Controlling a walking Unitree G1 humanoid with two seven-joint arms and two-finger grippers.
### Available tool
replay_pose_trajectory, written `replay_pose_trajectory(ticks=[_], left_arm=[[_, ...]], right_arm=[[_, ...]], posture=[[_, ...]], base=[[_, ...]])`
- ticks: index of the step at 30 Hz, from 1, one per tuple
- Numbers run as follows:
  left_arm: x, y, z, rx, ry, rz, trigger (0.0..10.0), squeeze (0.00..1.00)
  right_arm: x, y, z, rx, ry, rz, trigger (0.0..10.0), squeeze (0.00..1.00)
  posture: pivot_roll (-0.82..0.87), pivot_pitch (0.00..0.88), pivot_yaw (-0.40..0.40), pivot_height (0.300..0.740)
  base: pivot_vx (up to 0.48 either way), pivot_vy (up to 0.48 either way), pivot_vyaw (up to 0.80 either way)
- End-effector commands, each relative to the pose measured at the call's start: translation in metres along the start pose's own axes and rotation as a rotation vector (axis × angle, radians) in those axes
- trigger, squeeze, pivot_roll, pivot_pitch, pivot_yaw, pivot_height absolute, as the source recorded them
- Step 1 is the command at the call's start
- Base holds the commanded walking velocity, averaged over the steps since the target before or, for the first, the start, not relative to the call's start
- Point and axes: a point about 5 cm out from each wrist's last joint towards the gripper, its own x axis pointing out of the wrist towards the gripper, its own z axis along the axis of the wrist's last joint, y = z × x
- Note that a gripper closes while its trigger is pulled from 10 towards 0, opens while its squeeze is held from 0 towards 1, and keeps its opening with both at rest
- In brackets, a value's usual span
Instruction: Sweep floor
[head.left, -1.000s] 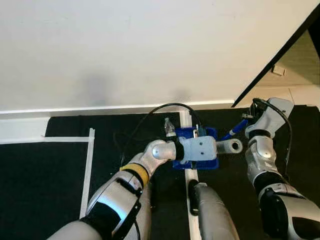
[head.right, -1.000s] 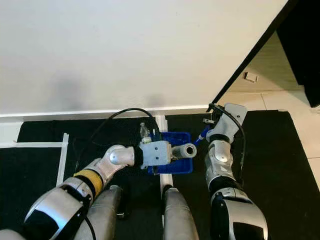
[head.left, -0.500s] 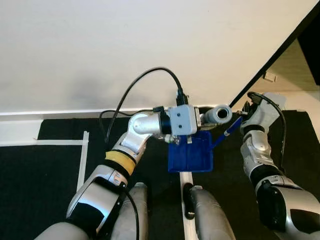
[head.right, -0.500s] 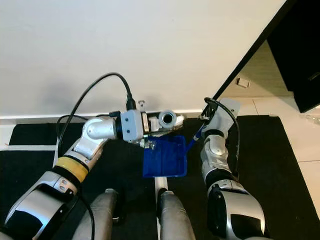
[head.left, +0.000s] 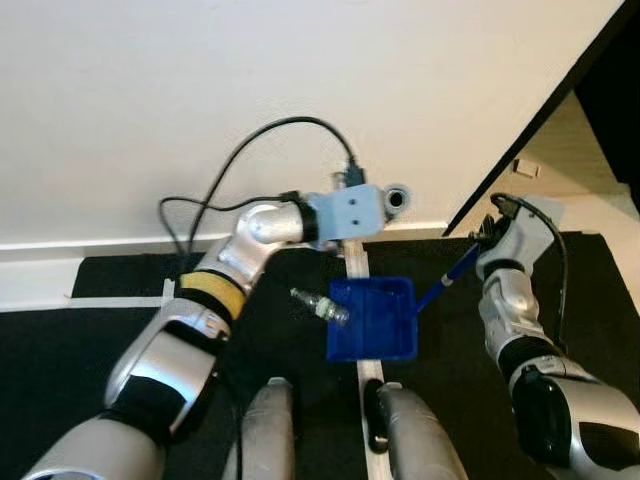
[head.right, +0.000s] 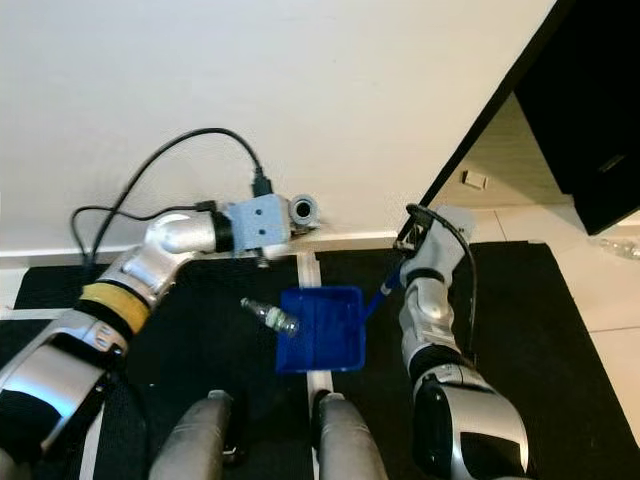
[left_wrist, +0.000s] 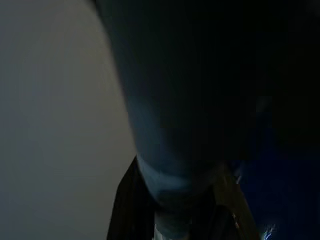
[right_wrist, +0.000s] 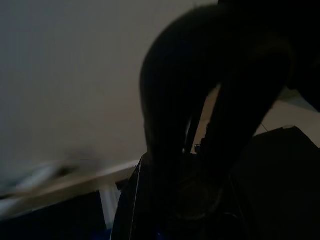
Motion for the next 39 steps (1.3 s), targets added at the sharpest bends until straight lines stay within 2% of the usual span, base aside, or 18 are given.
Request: replay_pose_trajectory(ticks=[1, 4, 6, 7, 10, 13, 16, 19, 21, 25, 27, 30, 32, 33, 34, 35, 36, 39], left_arm=[[-0.005, 0.005, -0.009, 0.03, 0.068, 0.053, 10.0, 0.0], [-0.014, 0.008, -0.024, 0.018, 0.158, 0.125, 10.0, 0.0], [-0.028, 0.012, -0.045, -0.002, 0.274, 0.217, 10.0, 0.0], [-0.028, 0.012, -0.045, -0.002, 0.274, 0.217, 10.0, 0.0], [-0.042, 0.01, -0.065, -0.039, 0.362, 0.292, 10.0, 0.0], [-0.05, 0.001, -0.082, -0.121, 0.432, 0.362, 10.0, 0.0], [-0.052, -0.002, -0.086, -0.146, 0.453, 0.381, 10.0, 0.0], [-0.048, -0.023, -0.093, -0.327, 0.457, 0.475, 10.0, 0.0], [-0.046, -0.028, -0.094, -0.364, 0.454, 0.49, 10.0, 0.0], [-0.026, -0.04, -0.082, -0.491, 0.38, 0.547, 10.0, 0.0], [-0.022, -0.041, -0.079, -0.506, 0.356, 0.555, 10.0, 0.0], [-0.006, -0.039, -0.061, -0.624, 0.23, 0.627, 10.0, 0.0], [-0.006, -0.039, -0.061, -0.624, 0.23, 0.627, 10.0, 0.0], [-0.001, -0.036, -0.054, -0.655, 0.185, 0.653, 10.0, 0.0], [-0.001, -0.036, -0.054, -0.655, 0.185, 0.653, 10.0, 0.0], [0.01, -0.029, -0.037, -0.68, 0.08, 0.688, 10.0, 0.0], [0.01, -0.029, -0.037, -0.68, 0.08, 0.688, 10.0, 0.0], [0.021, -0.024, -0.019, -0.683, -0.016, 0.684, 10.0, 0.0]], right_arm=[[-0.003, -0.008, -0.003, -0.003, 0.0, -0.028, 10.0, 0.0], [-0.006, -0.011, -0.008, -0.007, 0.009, -0.038, 10.0, 0.0], [-0.009, -0.013, -0.013, -0.017, 0.02, -0.042, 10.0, 0.0], [-0.009, -0.013, -0.013, -0.017, 0.02, -0.042, 10.0, 0.0], [-0.011, -0.015, -0.016, -0.024, 0.025, -0.044, 10.0, 0.0], [-0.012, -0.016, -0.016, -0.038, 0.027, -0.04, 10.0, 0.0], [-0.011, -0.017, -0.016, -0.044, 0.026, -0.038, 10.0, 0.0], [-0.01, -0.013, -0.013, -0.066, 0.013, -0.017, 10.0, 0.0], [-0.01, -0.012, -0.012, -0.071, 0.008, -0.009, 10.0, 0.0], [-0.007, -0.006, -0.006, -0.088, -0.019, 0.019, 10.0, 0.0], [-0.006, -0.006, -0.005, -0.088, -0.024, 0.021, 10.0, 0.0], [-0.005, -0.004, -0.002, -0.088, -0.039, 0.028, 10.0, 0.0], [-0.005, -0.004, -0.002, -0.088, -0.039, 0.028, 10.0, 0.0], [-0.006, -0.003, -0.002, -0.088, -0.044, 0.03, 10.0, 0.0], [-0.006, -0.003, -0.002, -0.088, -0.044, 0.03, 10.0, 0.0], [-0.007, -0.003, -0.001, -0.087, -0.056, 0.032, 10.0, 0.0], [-0.007, -0.003, -0.001, -0.087, -0.056, 0.032, 10.0, 0.0], [-0.009, -0.006, -0.003, -0.088, -0.062, 0.03, 10.0, 0.0]], posture=[[0.12, 0.112, -0.036, 0.74], [0.12, 0.14, -0.026, 0.74], [0.12, 0.173, -0.017, 0.74], [0.12, 0.173, -0.017, 0.74], [0.12, 0.199, -0.014, 0.74], [0.11, 0.245, -0.02, 0.74], [0.11, 0.257, -0.023, 0.74], [0.04, 0.333, -0.046, 0.74], [0.04, 0.338, -0.048, 0.74], [-0.02, 0.387, -0.066, 0.74], [-0.02, 0.387, -0.066, 0.74], [-0.05, 0.394, -0.063, 0.74], [-0.05, 0.394, -0.063, 0.74], [-0.06, 0.398, -0.058, 0.74], [-0.06, 0.398, -0.058, 0.74], [-0.08, 0.405, -0.054, 0.74], [-0.08, 0.405, -0.054, 0.74], [-0.09, 0.408, -0.045, 0.74]], base=[[0.0, 0.0, 0.0], [0.0, 0.0, 0.0], [0.0, 0.0, 0.0], [0.0, 0.0, 0.0], [0.0, 0.0, 0.0], [0.0, 0.0, 0.0], [0.0, 0.0, 0.0], [0.0, 0.0, 0.0], [0.0, 0.0, 0.0], [0.0, 0.0, 0.0], [0.0, 0.0, 0.0], [0.0, 0.0, 0.0], [0.0, 0.0, 0.0], [0.0, 0.0, 0.0], [0.0, 0.0, 0.0], [0.0, 0.0, 0.0], [0.0, 0.0, 0.0], [0.0, 0.0, 0.0]])
